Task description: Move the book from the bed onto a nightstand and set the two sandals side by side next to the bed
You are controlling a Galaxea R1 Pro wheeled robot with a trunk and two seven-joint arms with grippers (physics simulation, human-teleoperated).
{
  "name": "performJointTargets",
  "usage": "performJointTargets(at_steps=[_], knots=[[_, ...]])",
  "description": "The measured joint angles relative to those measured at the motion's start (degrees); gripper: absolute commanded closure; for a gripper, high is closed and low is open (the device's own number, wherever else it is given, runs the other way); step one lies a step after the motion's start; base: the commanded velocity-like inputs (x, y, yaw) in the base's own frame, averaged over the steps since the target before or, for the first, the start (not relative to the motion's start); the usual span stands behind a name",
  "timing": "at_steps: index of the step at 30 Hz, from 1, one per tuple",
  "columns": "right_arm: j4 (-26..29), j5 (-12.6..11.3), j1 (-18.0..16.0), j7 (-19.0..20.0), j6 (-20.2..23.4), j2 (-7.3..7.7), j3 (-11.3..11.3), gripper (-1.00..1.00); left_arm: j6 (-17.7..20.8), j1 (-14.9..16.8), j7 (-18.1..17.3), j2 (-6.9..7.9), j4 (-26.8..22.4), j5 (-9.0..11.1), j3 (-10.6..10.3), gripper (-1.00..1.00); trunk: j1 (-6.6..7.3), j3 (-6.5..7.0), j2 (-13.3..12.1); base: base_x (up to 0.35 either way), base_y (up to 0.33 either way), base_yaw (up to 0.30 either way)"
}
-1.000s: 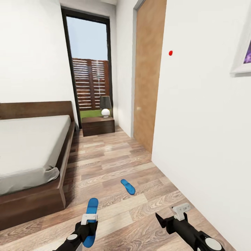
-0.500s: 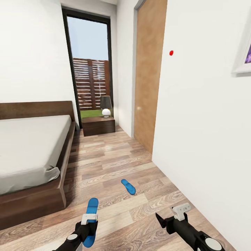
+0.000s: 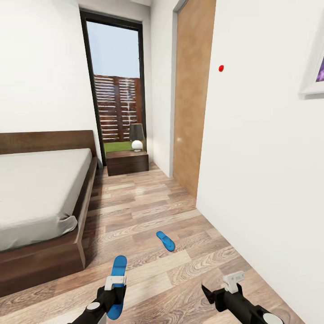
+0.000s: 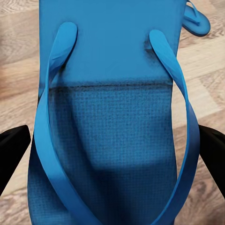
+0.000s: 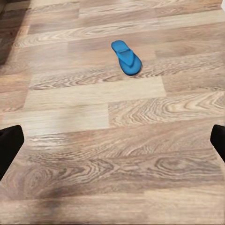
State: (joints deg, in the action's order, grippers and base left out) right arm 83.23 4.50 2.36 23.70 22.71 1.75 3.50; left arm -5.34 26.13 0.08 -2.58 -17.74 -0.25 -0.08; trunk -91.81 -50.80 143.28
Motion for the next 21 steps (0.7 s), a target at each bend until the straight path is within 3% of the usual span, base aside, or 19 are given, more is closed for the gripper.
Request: performJointTargets(at_steps=[6,11,15,18,21], knots=[[-4.78,0.66,-2.17,-0.88,0.01,0.02,0.06,-1.0,-0.05,-0.01,0.0,0.0,1.13,0.13,0.06,1.0,0.0,0.0,0.0,0.0,0.0,0.0],[-11.17,0.99,-5.52,-7.32,-0.11,0.02,0.1,-1.0,-0.36,-0.01,-0.01,0.02,2.41,0.19,0.08,1.0,-0.01,0.01,0.0,0.0,0.0,0.0],[-11.97,0.97,-6.07,-8.79,-0.16,0.05,0.35,-1.0,-0.99,-0.04,-0.01,0.03,3.38,0.19,0.08,1.0,0.0,0.01,0.0,0.0,0.0,0.0],[-11.95,0.87,-6.27,-9.07,-0.17,0.22,1.9,-1.0,-1.5,-0.05,0.0,0.04,4.17,0.22,0.08,1.0,0.0,0.01,0.0,0.0,0.0,0.0],[-10.06,0.73,-6.34,-8.76,-0.13,0.35,5.46,-1.0,-1.86,-0.06,0.0,0.04,4.68,0.24,0.08,1.0,0.0,0.01,0.0,0.0,0.0,0.0]])
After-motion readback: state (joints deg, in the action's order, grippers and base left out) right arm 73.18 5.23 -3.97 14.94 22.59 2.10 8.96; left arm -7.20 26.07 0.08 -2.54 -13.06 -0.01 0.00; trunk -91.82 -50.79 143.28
